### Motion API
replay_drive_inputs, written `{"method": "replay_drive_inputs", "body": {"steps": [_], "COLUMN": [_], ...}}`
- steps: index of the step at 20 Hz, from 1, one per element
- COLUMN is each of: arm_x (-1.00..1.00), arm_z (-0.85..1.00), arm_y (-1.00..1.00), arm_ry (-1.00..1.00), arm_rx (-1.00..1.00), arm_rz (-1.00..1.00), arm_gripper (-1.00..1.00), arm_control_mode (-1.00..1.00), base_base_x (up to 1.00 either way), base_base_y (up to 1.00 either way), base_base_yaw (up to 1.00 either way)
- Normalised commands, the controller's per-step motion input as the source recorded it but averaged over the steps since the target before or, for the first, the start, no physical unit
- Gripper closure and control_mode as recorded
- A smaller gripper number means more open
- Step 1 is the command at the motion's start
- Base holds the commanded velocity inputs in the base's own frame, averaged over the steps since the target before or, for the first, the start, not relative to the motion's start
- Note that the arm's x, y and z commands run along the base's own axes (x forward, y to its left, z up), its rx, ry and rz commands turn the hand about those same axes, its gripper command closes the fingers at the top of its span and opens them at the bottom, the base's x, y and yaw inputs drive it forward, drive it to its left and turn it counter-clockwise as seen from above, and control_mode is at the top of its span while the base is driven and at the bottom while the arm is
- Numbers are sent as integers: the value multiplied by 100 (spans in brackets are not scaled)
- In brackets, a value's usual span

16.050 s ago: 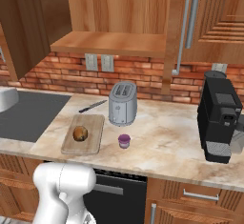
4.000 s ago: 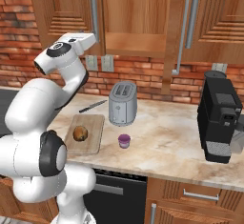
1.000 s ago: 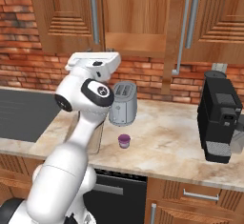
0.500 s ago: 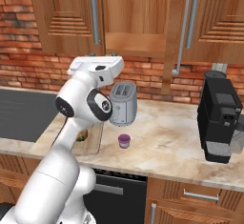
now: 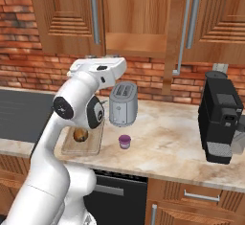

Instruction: Pick the bread, place it on the cutting board, pick the jam, place it on the counter, and close the cabinet.

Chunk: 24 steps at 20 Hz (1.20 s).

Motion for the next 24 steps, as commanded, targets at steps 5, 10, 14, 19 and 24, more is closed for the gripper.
{"method": "replay_drive_inputs", "body": {"steps": [5, 10, 14, 19, 24], "arm_x": [-33, -32, -34, -20, -7], "arm_z": [38, 33, 16, 0, -1], "arm_y": [-11, -6, -7, -12, -12], "arm_ry": [15, 16, 11, 2, 0], "arm_rx": [0, 0, 0, 0, 0], "arm_rz": [0, 0, 0, 0, 0], "arm_gripper": [-100, -100, -100, -100, -100], "arm_control_mode": [-100, -100, -100, -100, -100], "base_base_x": [0, 0, 0, 0, 0], "base_base_y": [0, 0, 0, 0, 0], "base_base_yaw": [0, 0, 0, 0, 0]}}
